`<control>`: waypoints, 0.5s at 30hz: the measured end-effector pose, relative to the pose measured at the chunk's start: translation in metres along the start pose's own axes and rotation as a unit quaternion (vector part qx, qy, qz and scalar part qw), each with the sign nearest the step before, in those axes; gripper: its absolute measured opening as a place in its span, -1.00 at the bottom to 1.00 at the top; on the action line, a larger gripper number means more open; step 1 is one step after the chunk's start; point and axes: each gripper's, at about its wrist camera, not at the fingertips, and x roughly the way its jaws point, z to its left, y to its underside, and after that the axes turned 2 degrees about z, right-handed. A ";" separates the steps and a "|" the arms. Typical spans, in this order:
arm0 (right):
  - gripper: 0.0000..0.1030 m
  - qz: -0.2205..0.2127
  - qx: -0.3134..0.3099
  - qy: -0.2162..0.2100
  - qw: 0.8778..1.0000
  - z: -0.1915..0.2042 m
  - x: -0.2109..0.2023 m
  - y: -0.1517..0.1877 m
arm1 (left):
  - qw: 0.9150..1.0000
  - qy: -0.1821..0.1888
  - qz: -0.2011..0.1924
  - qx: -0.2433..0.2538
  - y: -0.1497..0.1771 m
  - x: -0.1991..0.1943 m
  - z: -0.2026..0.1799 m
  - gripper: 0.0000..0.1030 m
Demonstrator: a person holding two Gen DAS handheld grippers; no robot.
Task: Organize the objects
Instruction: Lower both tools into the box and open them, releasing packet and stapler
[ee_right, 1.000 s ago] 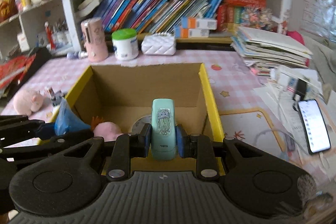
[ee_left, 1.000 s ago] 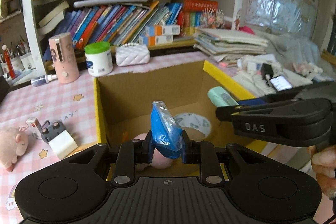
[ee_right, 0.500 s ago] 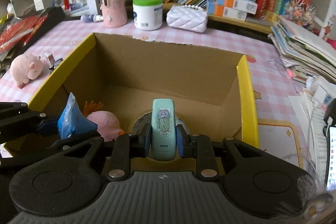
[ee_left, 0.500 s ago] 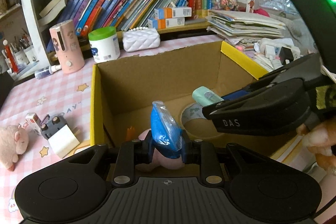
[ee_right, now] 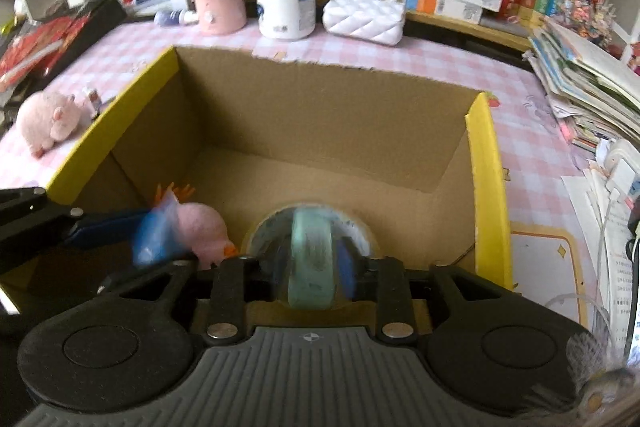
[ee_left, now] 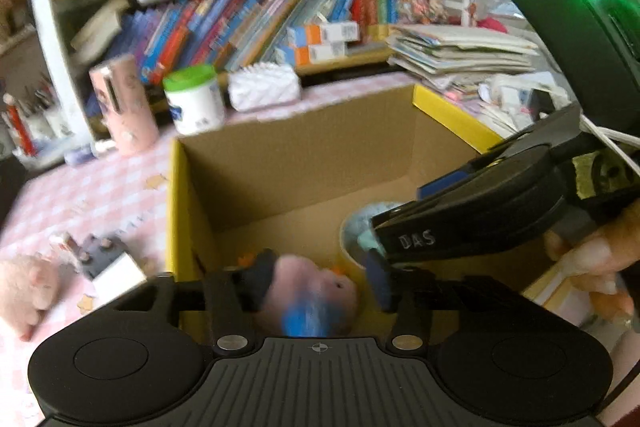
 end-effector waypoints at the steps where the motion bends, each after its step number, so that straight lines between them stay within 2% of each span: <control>1: -0.21 -0.009 0.007 0.005 1.000 -0.001 -0.003 0.000 | 1.000 -0.006 -0.011 0.001 0.000 -0.004 0.000 0.27; 4: -0.19 -0.033 0.028 0.011 0.999 -0.007 -0.016 0.001 | 0.999 0.008 -0.035 -0.007 0.001 -0.019 0.004 0.31; 6: -0.11 -0.051 0.045 0.019 0.997 -0.009 -0.026 0.003 | 0.998 0.007 -0.054 -0.013 0.001 -0.028 0.006 0.44; 8: -0.09 -0.068 0.058 0.028 0.996 -0.009 -0.036 0.006 | 0.997 0.005 -0.069 -0.015 0.002 -0.037 0.007 0.49; 15: -0.07 -0.108 0.090 0.059 0.988 0.000 -0.067 0.023 | 0.995 -0.004 -0.089 -0.035 0.014 -0.065 0.021 0.62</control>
